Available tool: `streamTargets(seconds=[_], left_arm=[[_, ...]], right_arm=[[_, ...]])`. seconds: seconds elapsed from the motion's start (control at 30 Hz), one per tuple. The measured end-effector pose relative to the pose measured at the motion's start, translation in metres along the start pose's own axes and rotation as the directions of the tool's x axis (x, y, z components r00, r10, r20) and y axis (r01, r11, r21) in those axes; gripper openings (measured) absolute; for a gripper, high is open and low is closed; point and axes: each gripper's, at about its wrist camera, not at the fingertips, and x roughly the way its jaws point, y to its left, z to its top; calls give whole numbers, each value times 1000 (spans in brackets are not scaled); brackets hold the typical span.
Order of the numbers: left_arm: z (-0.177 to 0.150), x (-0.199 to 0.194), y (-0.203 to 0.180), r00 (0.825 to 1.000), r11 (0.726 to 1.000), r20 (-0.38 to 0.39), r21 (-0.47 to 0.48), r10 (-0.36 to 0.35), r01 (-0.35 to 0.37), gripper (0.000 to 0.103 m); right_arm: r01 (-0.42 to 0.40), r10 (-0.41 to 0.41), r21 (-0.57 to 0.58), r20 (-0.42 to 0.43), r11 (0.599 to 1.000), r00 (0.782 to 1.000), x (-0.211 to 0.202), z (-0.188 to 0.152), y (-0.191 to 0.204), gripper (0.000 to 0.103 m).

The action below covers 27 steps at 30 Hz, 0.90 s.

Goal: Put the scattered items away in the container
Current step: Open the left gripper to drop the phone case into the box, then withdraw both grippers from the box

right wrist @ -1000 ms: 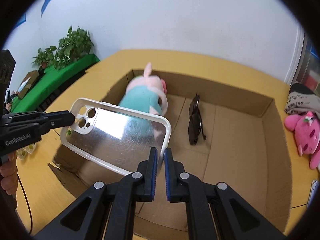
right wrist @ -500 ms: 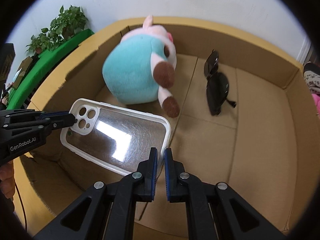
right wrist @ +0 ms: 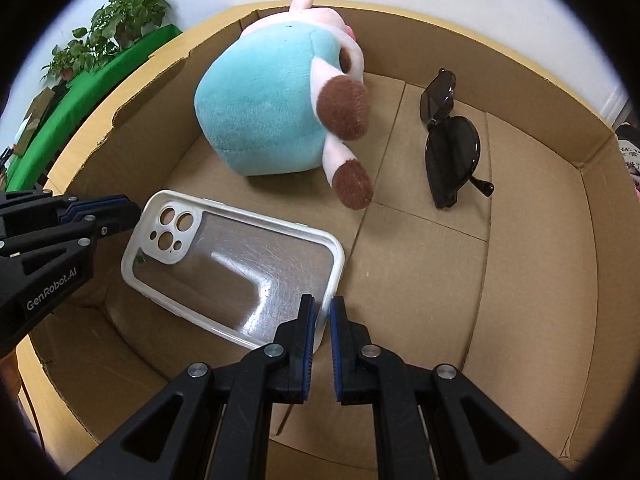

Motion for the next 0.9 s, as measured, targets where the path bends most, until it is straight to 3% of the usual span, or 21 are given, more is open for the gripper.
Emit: streamTargets(seconds=[0.03,0.1,0.13,0.17,0.23,0.27,0.33,0.43,0.53,0.57,0.7,0.8,0.9], left_arm=[[0,-1,2,1000,1000,5,-9,-10,10,7],[1,-6,4,1000,1000,21,-24,-15,16,7],[1,-10,5,999,999,40,-30,-10,12,12],[-1,-18,6,997,999,70,-34,-11,13,16],[-7,-39,7,988,998,151,-44,-36,43,47],[-12,-54,9,974,996,216,-50,-66,78,56],[-28,-86,11,918,982,367,-52,-152,184,93],[-62,-124,8,811,964,552,-47,-194,263,102],[-88,-144,-11,748,959,630,-17,-210,283,102],[-92,-146,-13,737,959,642,-10,-212,284,102],[-98,-151,-37,723,969,662,22,-198,246,102],[-102,-153,-40,717,966,663,35,-215,258,102],[-107,-151,-42,729,967,655,14,-200,253,102]], right_arm=[[-8,8,5,10,1000,1000,-2,-1,-1,11],[-22,21,18,31,1000,999,-7,-3,-4,33],[-24,23,21,46,999,999,-10,-4,-6,51],[-28,26,27,74,999,997,-16,-7,-8,62],[-41,36,40,126,998,991,-30,-14,-12,64],[-65,56,52,159,997,986,-41,-22,-16,65],[-117,97,80,222,990,970,-63,-40,-24,68],[-129,81,120,342,984,936,-98,-74,-35,79],[-47,-23,159,411,986,911,-120,-100,-40,79],[-14,-62,173,425,985,903,-126,-107,-44,79],[28,-116,198,449,980,886,-138,-122,-58,79],[17,-109,207,443,978,890,-143,-131,-70,79],[16,-108,212,429,977,897,-137,-134,-73,79]])
